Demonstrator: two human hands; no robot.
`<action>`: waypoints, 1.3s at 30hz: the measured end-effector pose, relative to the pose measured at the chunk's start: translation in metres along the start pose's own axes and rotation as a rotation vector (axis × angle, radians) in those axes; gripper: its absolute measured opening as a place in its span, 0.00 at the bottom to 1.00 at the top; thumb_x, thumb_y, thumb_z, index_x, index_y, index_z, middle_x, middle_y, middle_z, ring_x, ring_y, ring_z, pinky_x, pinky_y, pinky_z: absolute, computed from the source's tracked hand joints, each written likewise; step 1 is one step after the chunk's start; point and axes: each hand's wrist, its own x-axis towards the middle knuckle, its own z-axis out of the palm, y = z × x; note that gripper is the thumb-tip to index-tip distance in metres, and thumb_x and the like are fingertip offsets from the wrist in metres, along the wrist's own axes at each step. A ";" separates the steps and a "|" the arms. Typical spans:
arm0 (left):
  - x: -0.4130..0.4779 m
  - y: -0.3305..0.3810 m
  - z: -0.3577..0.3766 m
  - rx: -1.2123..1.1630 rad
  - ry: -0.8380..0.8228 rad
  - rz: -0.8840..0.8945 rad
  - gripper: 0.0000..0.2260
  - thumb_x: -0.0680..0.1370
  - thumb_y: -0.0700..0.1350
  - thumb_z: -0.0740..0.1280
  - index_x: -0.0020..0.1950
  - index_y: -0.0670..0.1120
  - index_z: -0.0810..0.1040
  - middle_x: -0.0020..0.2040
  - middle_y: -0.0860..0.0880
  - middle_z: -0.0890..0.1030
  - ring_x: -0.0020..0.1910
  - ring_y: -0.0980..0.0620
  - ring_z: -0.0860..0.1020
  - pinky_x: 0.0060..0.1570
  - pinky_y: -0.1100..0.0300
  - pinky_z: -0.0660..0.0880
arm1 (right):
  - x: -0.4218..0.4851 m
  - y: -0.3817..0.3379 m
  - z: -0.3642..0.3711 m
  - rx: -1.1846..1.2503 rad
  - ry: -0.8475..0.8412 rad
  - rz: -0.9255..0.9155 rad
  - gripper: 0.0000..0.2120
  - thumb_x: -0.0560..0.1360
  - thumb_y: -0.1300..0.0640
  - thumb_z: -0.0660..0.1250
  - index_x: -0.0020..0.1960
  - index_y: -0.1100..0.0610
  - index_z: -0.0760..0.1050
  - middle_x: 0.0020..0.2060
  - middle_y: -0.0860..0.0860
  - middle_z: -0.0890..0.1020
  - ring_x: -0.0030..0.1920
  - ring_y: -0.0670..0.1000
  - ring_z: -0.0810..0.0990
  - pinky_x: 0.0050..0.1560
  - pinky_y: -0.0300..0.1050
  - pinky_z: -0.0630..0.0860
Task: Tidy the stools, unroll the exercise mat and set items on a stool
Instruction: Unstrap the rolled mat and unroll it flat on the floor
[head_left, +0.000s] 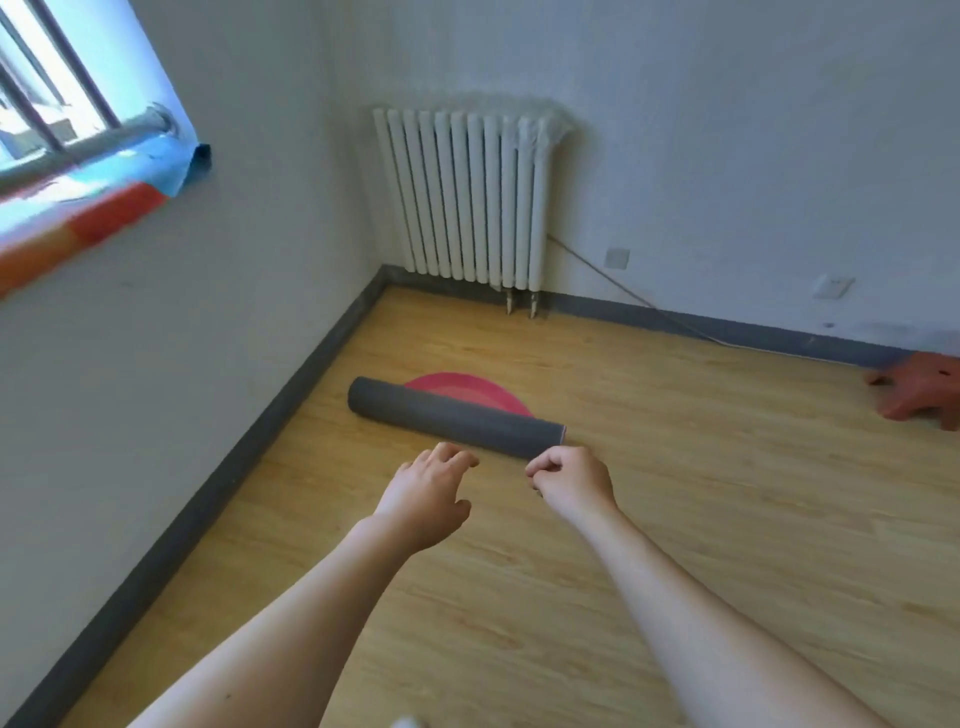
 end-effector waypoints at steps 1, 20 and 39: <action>0.012 -0.020 -0.004 -0.005 0.002 -0.030 0.23 0.76 0.49 0.65 0.71 0.52 0.66 0.69 0.52 0.67 0.66 0.51 0.68 0.62 0.56 0.68 | 0.022 -0.011 0.010 -0.014 -0.029 -0.012 0.12 0.72 0.62 0.63 0.36 0.48 0.80 0.35 0.41 0.81 0.40 0.48 0.81 0.43 0.43 0.78; 0.305 -0.299 -0.040 0.071 -0.248 -0.026 0.23 0.76 0.48 0.63 0.71 0.53 0.64 0.67 0.51 0.67 0.64 0.51 0.68 0.63 0.58 0.66 | 0.345 -0.158 0.149 -0.185 -0.106 0.114 0.12 0.73 0.60 0.62 0.41 0.47 0.81 0.37 0.40 0.80 0.37 0.42 0.78 0.33 0.38 0.72; 0.639 -0.485 0.296 0.152 -0.428 0.123 0.28 0.73 0.44 0.66 0.72 0.49 0.62 0.68 0.46 0.65 0.67 0.45 0.64 0.65 0.51 0.62 | 0.694 0.052 0.383 -0.703 -0.178 0.196 0.24 0.72 0.64 0.64 0.68 0.51 0.70 0.63 0.51 0.75 0.64 0.55 0.69 0.60 0.48 0.72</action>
